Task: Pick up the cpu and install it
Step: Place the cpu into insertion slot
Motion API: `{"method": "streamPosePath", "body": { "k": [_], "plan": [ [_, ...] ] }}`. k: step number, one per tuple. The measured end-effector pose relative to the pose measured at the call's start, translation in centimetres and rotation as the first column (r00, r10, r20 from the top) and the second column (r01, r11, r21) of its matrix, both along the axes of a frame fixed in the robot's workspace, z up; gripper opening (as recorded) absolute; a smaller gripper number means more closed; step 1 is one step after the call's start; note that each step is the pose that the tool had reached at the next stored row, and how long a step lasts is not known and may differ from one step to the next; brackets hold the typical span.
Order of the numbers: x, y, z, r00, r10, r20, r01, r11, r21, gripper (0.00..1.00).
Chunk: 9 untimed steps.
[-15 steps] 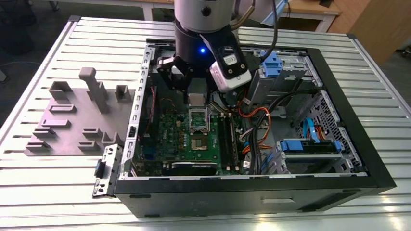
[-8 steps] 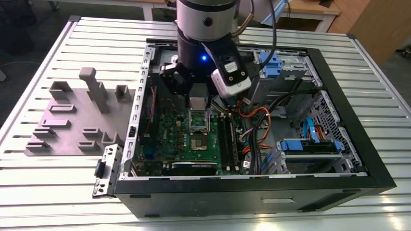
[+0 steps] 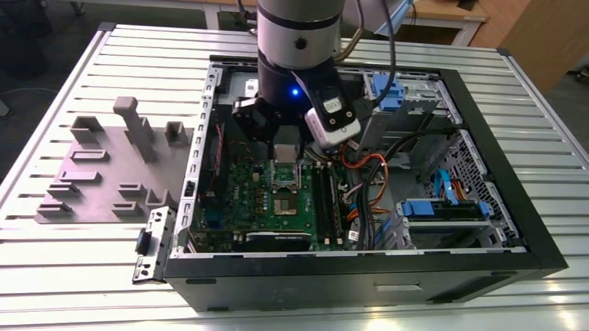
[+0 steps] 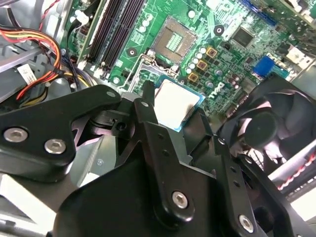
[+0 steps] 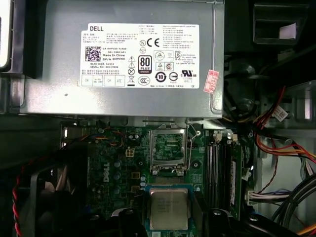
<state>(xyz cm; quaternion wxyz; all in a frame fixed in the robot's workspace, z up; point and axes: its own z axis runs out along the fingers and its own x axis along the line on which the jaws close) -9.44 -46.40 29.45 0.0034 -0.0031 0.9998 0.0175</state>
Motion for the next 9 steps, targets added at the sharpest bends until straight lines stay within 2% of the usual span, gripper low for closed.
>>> {"method": "streamPosePath", "body": {
  "k": [9],
  "plan": [
    [0.11, -0.1, -1.31, 1.0, -0.003, 0.0, 0.003, 1.0, -0.0001, 0.47]
  ]
}}
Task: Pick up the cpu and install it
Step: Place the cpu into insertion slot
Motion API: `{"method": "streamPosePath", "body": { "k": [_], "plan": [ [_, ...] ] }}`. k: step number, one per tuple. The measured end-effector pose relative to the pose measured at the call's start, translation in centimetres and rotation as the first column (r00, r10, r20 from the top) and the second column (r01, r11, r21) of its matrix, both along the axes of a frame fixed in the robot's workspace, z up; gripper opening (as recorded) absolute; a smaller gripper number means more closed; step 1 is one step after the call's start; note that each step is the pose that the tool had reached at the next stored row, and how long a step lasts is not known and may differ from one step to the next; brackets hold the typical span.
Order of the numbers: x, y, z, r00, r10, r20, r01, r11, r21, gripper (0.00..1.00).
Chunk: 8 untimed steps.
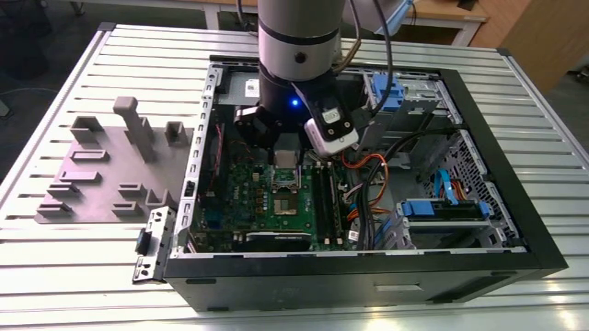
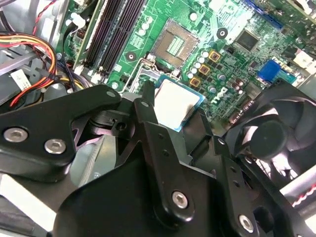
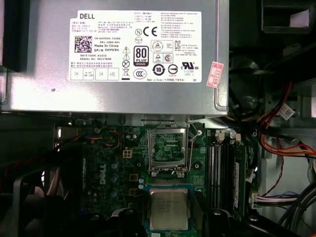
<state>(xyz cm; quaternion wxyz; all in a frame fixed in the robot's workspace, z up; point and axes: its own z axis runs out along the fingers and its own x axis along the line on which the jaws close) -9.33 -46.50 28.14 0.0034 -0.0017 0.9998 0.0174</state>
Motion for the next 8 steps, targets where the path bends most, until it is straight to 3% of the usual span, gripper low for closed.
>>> {"method": "streamPosePath", "body": {
  "k": [3, 8],
  "plan": [
    [0.0, -0.06, -0.33, 1.0, -0.001, 0.0, 0.001, 1.0, 0.0, 0.47],
    [0.01, -0.06, -0.36, 1.0, -0.001, 0.0, 0.001, 1.0, -0.0001, 0.47]
  ]
}}
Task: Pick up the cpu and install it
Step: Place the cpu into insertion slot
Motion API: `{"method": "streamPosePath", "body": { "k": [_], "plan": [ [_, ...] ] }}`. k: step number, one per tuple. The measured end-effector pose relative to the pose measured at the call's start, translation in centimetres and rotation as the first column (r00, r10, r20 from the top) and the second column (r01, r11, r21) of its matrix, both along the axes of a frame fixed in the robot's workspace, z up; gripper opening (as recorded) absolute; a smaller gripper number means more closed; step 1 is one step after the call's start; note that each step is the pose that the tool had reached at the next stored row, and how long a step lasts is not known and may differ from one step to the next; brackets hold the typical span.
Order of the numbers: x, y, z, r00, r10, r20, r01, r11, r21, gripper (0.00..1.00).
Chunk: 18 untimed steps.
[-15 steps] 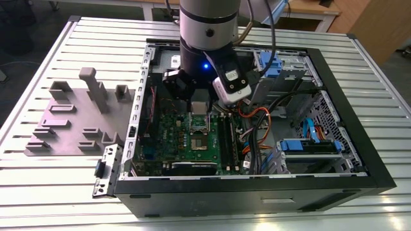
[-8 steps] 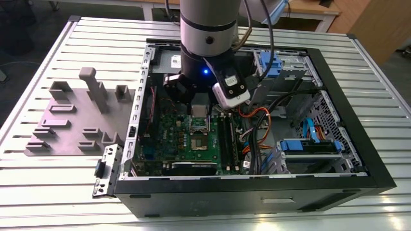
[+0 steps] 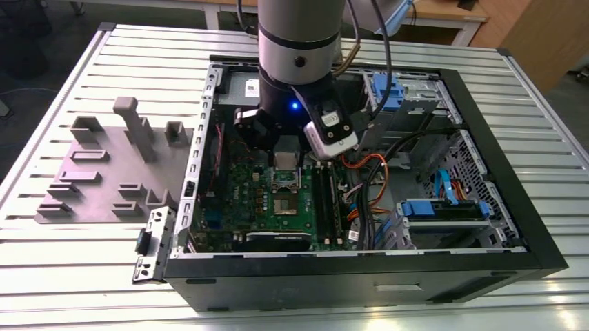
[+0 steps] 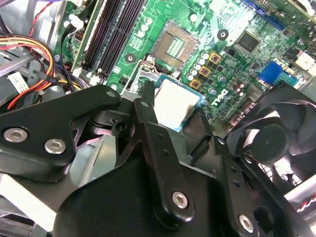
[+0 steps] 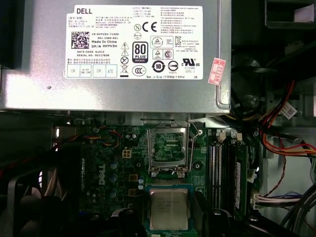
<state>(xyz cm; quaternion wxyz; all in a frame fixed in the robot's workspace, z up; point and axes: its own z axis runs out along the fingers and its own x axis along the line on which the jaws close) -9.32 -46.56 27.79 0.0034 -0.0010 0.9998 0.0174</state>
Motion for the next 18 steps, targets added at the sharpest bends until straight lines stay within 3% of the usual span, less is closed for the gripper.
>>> {"method": "streamPosePath", "body": {
  "k": [18],
  "plan": [
    [0.01, -0.02, -0.62, 1.0, 0.0, 0.0, 0.0, 1.0, 0.0, 0.47]
  ]
}}
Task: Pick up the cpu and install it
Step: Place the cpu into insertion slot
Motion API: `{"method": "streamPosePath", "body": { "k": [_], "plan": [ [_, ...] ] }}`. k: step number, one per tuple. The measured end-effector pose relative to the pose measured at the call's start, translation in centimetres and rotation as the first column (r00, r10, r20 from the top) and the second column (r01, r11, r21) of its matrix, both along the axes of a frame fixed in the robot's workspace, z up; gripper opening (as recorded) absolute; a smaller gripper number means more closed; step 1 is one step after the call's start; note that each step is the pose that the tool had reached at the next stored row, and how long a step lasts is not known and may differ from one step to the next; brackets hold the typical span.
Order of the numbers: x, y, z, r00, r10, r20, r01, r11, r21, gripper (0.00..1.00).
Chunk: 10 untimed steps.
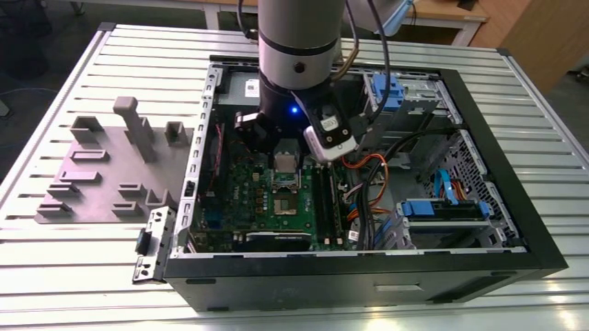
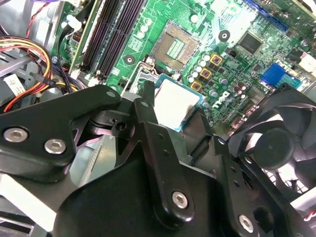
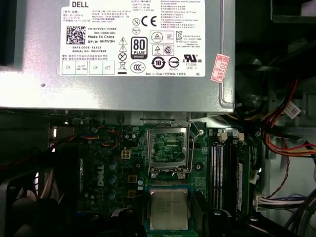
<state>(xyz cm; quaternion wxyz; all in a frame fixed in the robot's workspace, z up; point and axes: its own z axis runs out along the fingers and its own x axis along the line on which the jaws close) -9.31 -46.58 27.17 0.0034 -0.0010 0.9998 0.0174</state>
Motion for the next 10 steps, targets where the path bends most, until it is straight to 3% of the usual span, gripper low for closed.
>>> {"method": "streamPosePath", "body": {
  "k": [10],
  "plan": [
    [0.01, -0.02, -0.61, 1.0, 0.0, 0.0, 0.0, 1.0, 0.0, 0.47]
  ]
}}
